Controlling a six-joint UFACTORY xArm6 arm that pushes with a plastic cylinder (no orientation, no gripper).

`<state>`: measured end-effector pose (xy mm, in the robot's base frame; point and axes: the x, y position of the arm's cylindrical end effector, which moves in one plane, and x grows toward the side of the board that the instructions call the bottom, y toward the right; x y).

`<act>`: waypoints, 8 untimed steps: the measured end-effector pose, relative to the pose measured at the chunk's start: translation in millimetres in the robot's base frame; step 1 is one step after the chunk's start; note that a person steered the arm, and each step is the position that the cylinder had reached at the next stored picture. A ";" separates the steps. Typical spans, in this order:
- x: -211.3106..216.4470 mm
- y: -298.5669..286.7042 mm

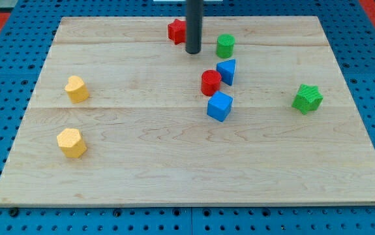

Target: Move the green circle closer to green star

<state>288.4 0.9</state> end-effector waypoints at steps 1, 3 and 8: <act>-8.2 74.5; -20.8 181.8; 67.9 192.4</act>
<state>356.3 193.3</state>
